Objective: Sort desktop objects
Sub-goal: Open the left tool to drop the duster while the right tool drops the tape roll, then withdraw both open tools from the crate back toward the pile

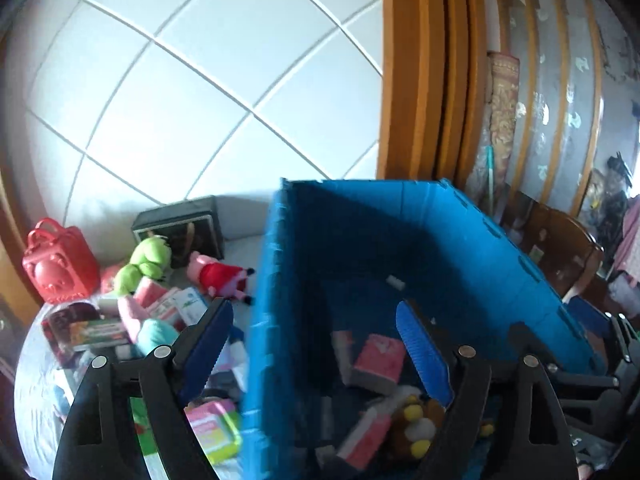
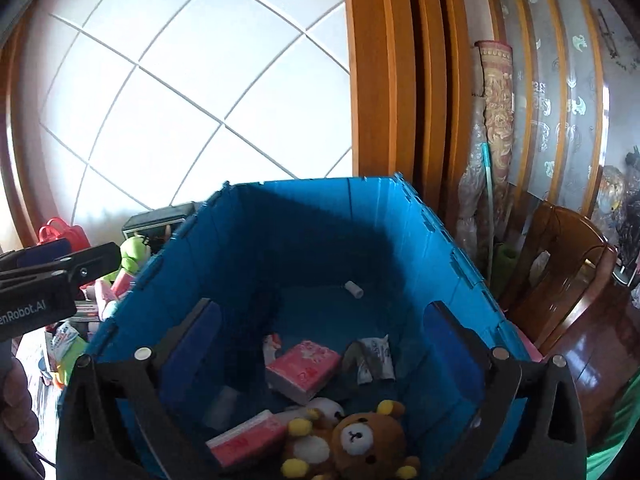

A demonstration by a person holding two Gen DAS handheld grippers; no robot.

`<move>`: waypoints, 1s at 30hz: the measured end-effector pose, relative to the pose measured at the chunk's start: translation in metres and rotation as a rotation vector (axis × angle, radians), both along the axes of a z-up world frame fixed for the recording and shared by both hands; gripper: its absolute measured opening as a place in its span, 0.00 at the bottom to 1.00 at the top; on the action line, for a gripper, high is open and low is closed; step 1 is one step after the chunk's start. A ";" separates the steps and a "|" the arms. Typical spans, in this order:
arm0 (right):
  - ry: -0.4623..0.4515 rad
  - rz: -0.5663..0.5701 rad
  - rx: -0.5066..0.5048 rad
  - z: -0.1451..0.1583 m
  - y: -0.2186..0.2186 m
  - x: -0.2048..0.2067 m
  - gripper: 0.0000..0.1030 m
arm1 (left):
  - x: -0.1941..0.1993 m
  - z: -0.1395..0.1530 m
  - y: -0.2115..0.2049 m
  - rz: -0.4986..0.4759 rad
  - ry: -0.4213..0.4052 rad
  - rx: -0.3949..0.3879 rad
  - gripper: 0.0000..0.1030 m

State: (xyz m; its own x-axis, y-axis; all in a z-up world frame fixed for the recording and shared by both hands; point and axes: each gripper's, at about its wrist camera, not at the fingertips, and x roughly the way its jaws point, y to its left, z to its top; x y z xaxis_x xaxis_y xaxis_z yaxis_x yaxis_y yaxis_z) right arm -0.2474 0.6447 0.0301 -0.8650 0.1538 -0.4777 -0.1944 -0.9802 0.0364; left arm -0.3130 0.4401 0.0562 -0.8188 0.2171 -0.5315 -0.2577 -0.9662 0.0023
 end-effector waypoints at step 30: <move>-0.020 0.035 0.027 0.023 -0.233 0.138 1.00 | 0.148 -0.010 -0.239 0.175 0.036 -0.002 0.96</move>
State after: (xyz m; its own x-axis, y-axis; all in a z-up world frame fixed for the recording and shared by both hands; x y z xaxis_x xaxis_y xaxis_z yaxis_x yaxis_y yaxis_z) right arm -0.1095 0.4119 0.0529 -0.8604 0.1371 -0.4909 -0.1607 -0.9870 0.0059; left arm -0.1650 0.2011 0.0457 -0.8623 0.0688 -0.5018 -0.0856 -0.9963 0.0106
